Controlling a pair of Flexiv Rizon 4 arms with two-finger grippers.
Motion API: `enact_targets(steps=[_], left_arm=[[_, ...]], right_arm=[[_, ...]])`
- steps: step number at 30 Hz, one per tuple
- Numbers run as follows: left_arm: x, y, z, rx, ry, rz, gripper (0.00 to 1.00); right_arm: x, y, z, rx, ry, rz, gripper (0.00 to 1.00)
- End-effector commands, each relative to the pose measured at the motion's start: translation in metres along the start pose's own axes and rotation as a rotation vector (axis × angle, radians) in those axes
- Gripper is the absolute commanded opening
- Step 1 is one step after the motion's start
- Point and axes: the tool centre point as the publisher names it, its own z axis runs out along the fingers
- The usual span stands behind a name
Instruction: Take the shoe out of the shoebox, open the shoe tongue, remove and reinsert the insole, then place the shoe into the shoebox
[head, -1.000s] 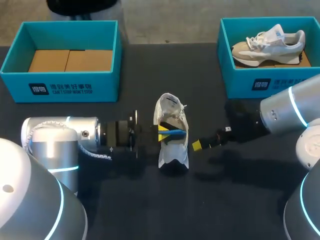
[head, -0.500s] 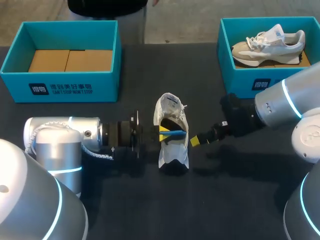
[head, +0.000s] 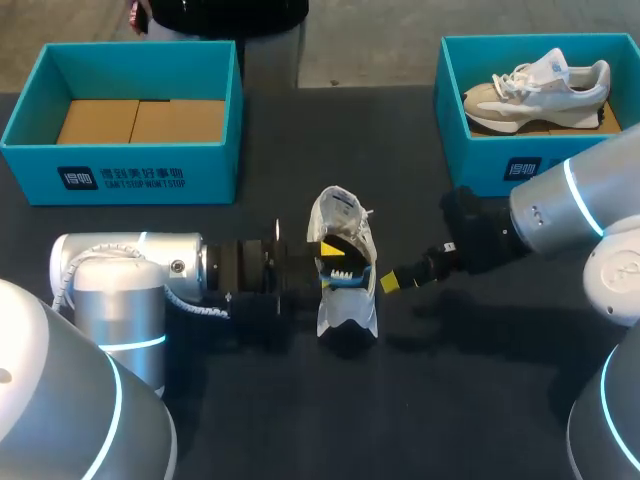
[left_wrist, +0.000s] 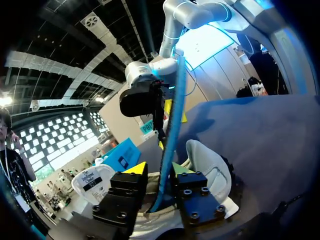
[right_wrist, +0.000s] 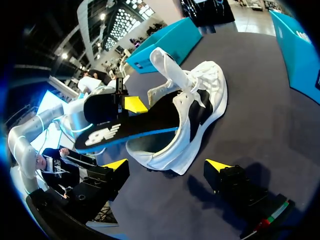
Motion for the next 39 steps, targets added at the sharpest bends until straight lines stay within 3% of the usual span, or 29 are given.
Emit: enact_targets(steps=[1,6,9,33,34,35,39], left_arm=[[0.001,-0.009,-0.006,0.002,0.009,0.005,0.35],[0.002,-0.013,-0.006,0.006,0.018,0.010,0.28],[0.004,-0.012,-0.005,0.003,0.033,0.011,0.00],[0.002,0.019,0.008,-0.101,0.093,0.133,0.00],[0.002,0.018,0.007,-0.102,0.090,0.132,0.05],[0.001,0.016,0.006,-0.096,0.084,0.128,0.32],[-0.002,0.005,0.002,-0.066,0.061,0.106,0.38]], right_arm=[[0.001,0.000,0.002,0.001,-0.004,0.002,1.00],[0.001,0.000,0.002,0.001,-0.004,0.002,1.00],[0.001,0.000,0.002,0.001,-0.004,0.002,1.00],[0.001,0.000,0.002,0.001,-0.004,0.002,1.00],[0.001,0.000,0.002,0.001,-0.004,0.002,1.00],[0.001,0.000,0.002,0.001,-0.004,0.002,1.00],[0.001,0.000,0.002,0.001,-0.004,0.002,1.00]])
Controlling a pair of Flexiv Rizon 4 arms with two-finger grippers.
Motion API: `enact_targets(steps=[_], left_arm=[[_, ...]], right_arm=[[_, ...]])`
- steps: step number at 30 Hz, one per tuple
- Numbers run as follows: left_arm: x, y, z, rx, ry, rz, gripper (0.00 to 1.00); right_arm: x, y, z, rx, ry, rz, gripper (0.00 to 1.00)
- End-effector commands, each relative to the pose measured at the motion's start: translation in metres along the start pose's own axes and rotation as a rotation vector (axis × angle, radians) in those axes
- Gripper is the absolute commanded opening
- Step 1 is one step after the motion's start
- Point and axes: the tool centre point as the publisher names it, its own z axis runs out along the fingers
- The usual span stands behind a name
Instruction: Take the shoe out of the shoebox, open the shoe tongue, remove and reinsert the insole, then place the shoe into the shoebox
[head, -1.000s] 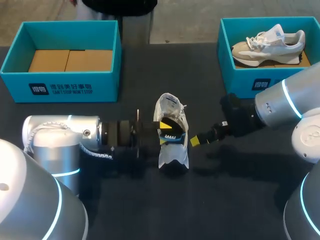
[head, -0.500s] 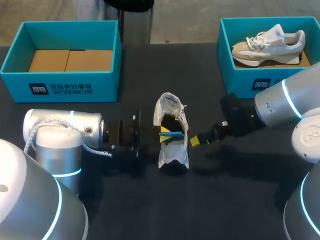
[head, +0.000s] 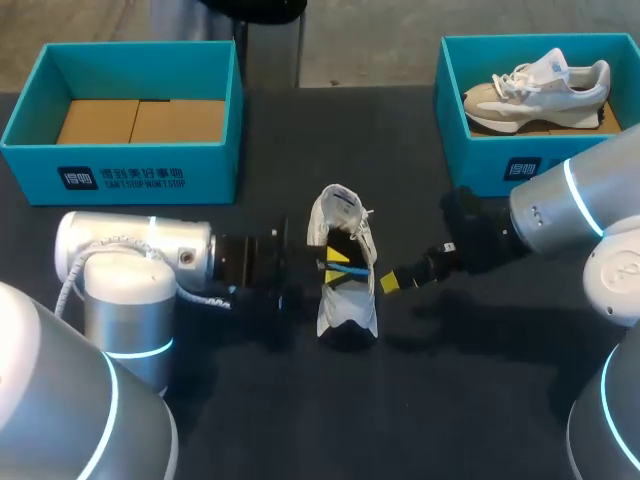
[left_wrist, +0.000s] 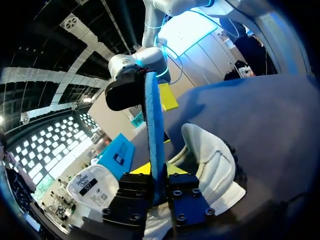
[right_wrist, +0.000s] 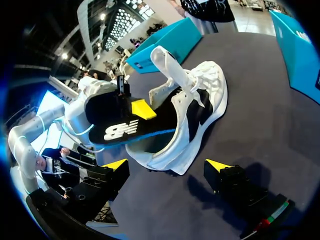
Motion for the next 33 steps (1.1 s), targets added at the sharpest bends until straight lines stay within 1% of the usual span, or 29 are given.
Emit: enact_targets(steps=[1,6,8,9,11,12,14,19,26,33], left_arm=[[-0.001,-0.010,-0.007,0.016,-0.018,-0.008,0.38],[0.001,-0.018,-0.013,0.024,-0.014,-0.004,0.34],[0.002,-0.019,-0.014,0.026,-0.010,-0.002,0.31],[0.003,-0.019,-0.014,0.025,-0.005,-0.003,0.28],[0.005,-0.019,-0.014,0.024,0.005,-0.001,0.07],[0.007,-0.019,-0.013,0.023,0.013,-0.001,0.00],[0.009,-0.017,-0.012,0.021,0.027,-0.002,0.00],[0.011,-0.009,-0.005,-0.012,0.061,0.049,0.00],[0.006,0.007,0.006,-0.064,0.077,0.122,0.00],[0.005,0.010,0.005,-0.081,0.078,0.124,0.00]], right_arm=[[0.001,0.000,0.001,0.002,-0.005,0.002,1.00],[0.001,0.000,0.001,0.002,-0.005,0.002,1.00],[0.001,0.000,0.001,0.002,-0.005,0.002,1.00],[0.001,0.000,0.001,0.002,-0.005,0.002,1.00],[0.001,0.000,0.001,0.002,-0.005,0.002,1.00],[0.001,0.000,0.001,0.002,-0.005,0.002,1.00],[0.001,0.000,0.001,0.002,-0.005,0.002,1.00],[0.001,0.000,0.001,0.002,-0.005,0.002,1.00],[0.001,0.000,0.001,0.002,-0.005,0.002,1.00],[0.001,0.000,0.001,0.002,-0.005,0.002,1.00]])
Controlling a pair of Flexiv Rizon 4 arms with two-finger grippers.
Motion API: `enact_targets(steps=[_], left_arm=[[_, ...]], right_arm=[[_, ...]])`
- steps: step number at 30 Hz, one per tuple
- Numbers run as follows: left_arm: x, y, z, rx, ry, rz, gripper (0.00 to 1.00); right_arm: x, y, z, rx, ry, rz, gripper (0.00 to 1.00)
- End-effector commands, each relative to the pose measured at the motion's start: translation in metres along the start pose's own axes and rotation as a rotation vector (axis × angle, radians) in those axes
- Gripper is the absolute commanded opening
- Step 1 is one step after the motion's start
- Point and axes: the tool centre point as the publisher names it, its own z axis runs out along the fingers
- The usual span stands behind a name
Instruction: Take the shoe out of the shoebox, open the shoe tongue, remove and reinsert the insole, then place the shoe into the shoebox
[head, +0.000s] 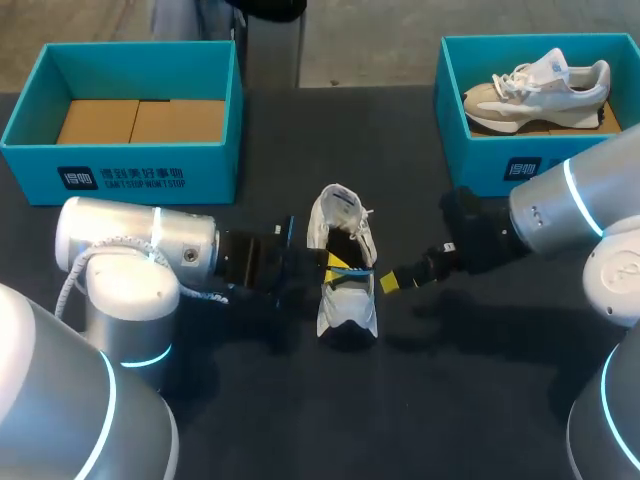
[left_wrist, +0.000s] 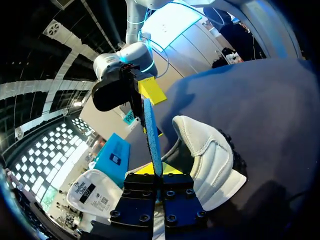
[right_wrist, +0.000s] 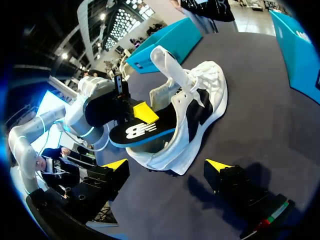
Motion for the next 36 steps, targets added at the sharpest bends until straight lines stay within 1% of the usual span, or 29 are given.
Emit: enact_targets(steps=[1,3,4,6,9,13,15,17,19,20,26,32,36], left_arm=[[-0.001,-0.001,0.002,-0.005,-0.002,-0.016,0.00],[-0.002,-0.003,-0.001,0.004,-0.016,-0.035,0.45],[-0.003,-0.005,-0.002,0.006,-0.019,-0.035,0.55],[-0.005,-0.009,-0.006,0.023,-0.035,-0.046,0.59],[-0.008,-0.015,-0.010,0.034,-0.046,-0.043,0.49],[-0.010,-0.022,-0.014,0.057,-0.054,-0.048,0.44],[-0.008,-0.025,-0.015,0.063,-0.050,-0.050,0.36],[-0.006,-0.027,-0.015,0.075,-0.041,-0.059,0.34],[-0.003,-0.028,-0.013,0.083,-0.029,-0.063,0.13],[-0.001,-0.029,-0.012,0.085,-0.022,-0.063,0.00],[0.003,-0.026,-0.008,0.087,0.002,-0.064,0.00],[0.001,-0.015,-0.004,0.057,0.022,-0.024,0.00],[0.002,-0.008,-0.001,0.051,0.029,-0.018,0.00]], right_arm=[[0.001,0.000,0.001,0.002,-0.005,0.002,1.00],[0.001,0.000,0.001,0.002,-0.005,0.002,1.00],[0.001,0.000,0.001,0.002,-0.005,0.002,1.00],[0.001,0.000,0.001,0.002,-0.005,0.002,1.00],[0.001,0.000,0.001,0.002,-0.005,0.002,1.00],[0.001,0.000,0.001,0.002,-0.005,0.002,1.00],[0.001,0.000,0.001,0.002,-0.005,0.002,1.00],[0.001,0.000,0.001,0.002,-0.005,0.002,1.00],[0.001,0.000,0.001,0.002,-0.005,0.002,1.00],[0.001,0.000,0.001,0.002,-0.005,0.002,1.00],[0.001,0.000,0.001,0.002,-0.005,0.002,1.00],[0.001,0.000,0.001,0.002,-0.005,0.002,1.00],[0.001,0.000,0.001,0.002,-0.005,0.002,1.00]])
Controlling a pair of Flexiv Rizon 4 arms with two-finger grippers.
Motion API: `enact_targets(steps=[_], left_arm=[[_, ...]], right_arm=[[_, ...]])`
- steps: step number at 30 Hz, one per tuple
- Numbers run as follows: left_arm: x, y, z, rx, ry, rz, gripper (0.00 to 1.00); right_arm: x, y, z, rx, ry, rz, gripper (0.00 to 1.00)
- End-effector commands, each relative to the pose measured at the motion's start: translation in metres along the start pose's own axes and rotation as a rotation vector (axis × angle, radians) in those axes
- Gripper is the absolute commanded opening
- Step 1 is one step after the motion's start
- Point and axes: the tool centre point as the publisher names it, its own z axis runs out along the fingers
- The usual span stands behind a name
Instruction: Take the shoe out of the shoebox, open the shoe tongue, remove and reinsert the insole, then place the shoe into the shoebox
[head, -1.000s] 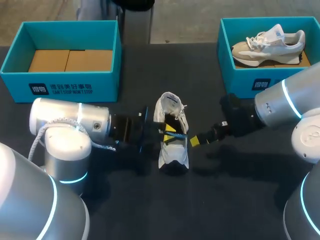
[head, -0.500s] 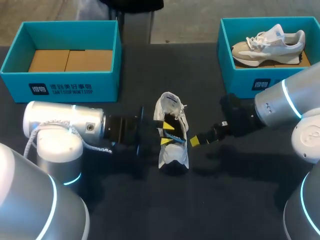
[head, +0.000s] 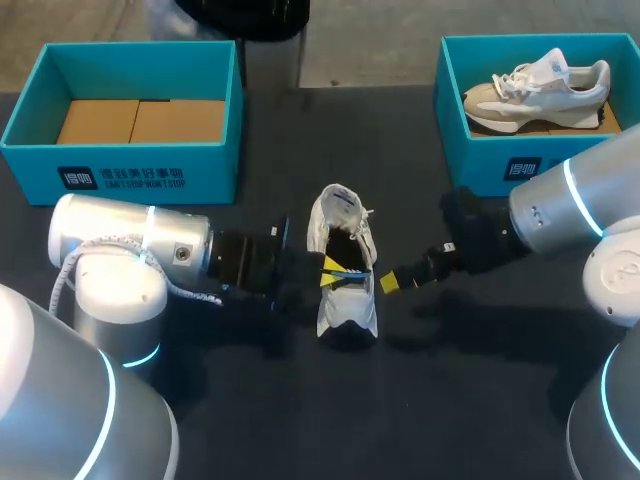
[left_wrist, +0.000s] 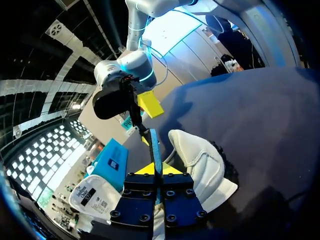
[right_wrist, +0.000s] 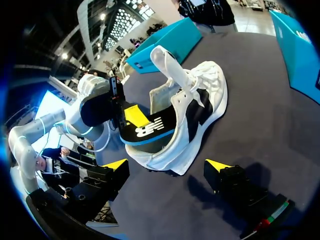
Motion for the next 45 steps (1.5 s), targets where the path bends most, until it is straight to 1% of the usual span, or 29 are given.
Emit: enact_targets(steps=[1,6,7,8,9,12,19,20,21,23,24,26,27,28,31,40,45], left_arm=[[-0.002,0.008,0.008,-0.003,0.010,-0.001,0.00],[-0.001,0.012,0.007,-0.019,0.009,-0.010,0.00],[-0.001,0.012,0.006,-0.019,0.005,-0.014,0.12],[-0.002,0.011,0.005,-0.017,0.001,-0.017,0.40],[-0.002,0.009,0.004,-0.013,-0.005,-0.022,0.44],[-0.003,0.006,0.001,-0.003,-0.014,-0.026,0.45],[-0.007,-0.006,-0.006,0.029,-0.033,-0.031,0.42],[-0.006,-0.007,-0.006,0.033,-0.031,-0.033,0.41],[-0.006,-0.008,-0.007,0.035,-0.030,-0.034,0.36],[-0.004,-0.009,-0.006,0.038,-0.020,-0.037,0.34],[-0.002,-0.008,-0.005,0.040,-0.014,-0.040,0.28],[0.000,-0.007,-0.003,0.040,-0.004,-0.047,0.22],[0.001,-0.006,-0.002,0.040,-0.002,-0.047,0.07],[0.001,-0.006,-0.002,0.041,-0.001,-0.048,0.01],[0.001,-0.005,0.000,0.044,0.006,-0.051,0.00],[-0.001,0.009,0.002,0.009,0.035,-0.048,0.00],[0.000,0.017,0.005,-0.015,0.056,-0.049,0.00]], right_arm=[[0.001,0.000,0.001,0.002,-0.004,0.002,1.00],[0.001,0.000,0.001,0.002,-0.004,0.002,1.00],[0.001,0.000,0.001,0.002,-0.004,0.002,1.00],[0.001,0.000,0.001,0.002,-0.004,0.002,1.00],[0.001,0.000,0.001,0.002,-0.004,0.002,1.00],[0.001,0.000,0.001,0.002,-0.004,0.002,1.00],[0.001,0.000,0.001,0.002,-0.004,0.002,1.00],[0.001,0.000,0.001,0.002,-0.004,0.002,1.00],[0.001,0.000,0.001,0.002,-0.004,0.002,1.00],[0.001,0.000,0.001,0.002,-0.004,0.002,1.00],[0.001,0.000,0.001,0.002,-0.004,0.002,1.00],[0.001,0.000,0.001,0.002,-0.004,0.002,1.00],[0.001,0.000,0.001,0.002,-0.004,0.002,1.00],[0.001,0.000,0.001,0.002,-0.004,0.002,1.00],[0.001,0.000,0.001,0.002,-0.004,0.002,1.00],[0.001,0.000,0.001,0.002,-0.004,0.002,1.00],[0.001,0.000,0.001,0.002,-0.004,0.002,1.00]])
